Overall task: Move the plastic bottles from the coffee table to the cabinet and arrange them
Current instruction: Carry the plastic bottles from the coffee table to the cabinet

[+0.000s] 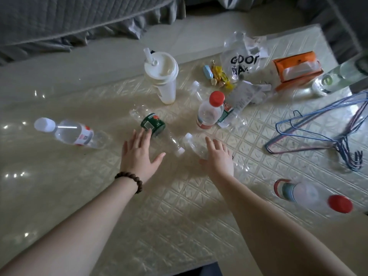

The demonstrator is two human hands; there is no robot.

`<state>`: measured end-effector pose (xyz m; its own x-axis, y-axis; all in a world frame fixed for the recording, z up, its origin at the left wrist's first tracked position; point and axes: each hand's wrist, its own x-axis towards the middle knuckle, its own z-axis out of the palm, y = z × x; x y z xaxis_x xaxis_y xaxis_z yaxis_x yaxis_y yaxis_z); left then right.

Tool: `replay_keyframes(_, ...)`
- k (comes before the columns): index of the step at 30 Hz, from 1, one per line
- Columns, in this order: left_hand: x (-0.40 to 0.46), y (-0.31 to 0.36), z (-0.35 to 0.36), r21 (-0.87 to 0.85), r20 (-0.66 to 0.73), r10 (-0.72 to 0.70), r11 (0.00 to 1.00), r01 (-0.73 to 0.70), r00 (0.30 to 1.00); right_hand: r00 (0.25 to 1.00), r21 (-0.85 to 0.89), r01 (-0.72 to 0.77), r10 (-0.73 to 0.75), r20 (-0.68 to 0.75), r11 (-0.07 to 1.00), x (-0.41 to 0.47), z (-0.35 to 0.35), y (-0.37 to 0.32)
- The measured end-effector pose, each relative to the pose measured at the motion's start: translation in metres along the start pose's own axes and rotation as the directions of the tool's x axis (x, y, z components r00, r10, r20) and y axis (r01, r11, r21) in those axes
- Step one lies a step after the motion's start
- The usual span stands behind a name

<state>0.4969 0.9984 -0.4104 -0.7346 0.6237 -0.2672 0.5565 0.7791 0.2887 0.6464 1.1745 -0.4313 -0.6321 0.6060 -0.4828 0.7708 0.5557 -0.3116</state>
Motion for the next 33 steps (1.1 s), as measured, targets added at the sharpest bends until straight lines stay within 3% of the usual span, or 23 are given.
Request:
replay_keyframes(6,0.034,-0.001,-0.006,0.050,0.016,0.148,0.988,-0.149,0.989,0.995,0.077,-0.007,0.014,-0.097,0.997,-0.002,0.004,0.006)
replay_keyframes(12,0.083,0.001,-0.005,0.232,0.294,0.320,0.890,-0.392,0.901,0.986,0.177,0.025,0.005,-0.168,0.984,-0.018,0.002,0.007)
replay_keyframes(15,0.090,-0.003,0.001,0.333,0.335,0.337,0.831,-0.445,0.880,0.987,0.200,0.007,0.026,-0.160,0.980,-0.027,0.005,0.008)
replay_keyframes(25,0.056,-0.017,0.009,0.262,0.178,0.303,0.902,-0.342,0.936,0.989,0.264,-0.045,0.081,-0.125,0.963,-0.055,0.008,0.003)
replay_keyframes(29,0.020,-0.011,-0.016,-0.018,0.067,0.145,0.989,-0.144,0.987,0.987,0.276,-0.039,0.080,-0.137,0.960,-0.072,-0.018,-0.012)
replay_keyframes(33,-0.032,0.008,-0.055,-0.228,-0.020,0.026,0.973,-0.030,0.999,0.986,0.306,-0.029,0.078,-0.149,0.952,-0.100,-0.053,-0.035)
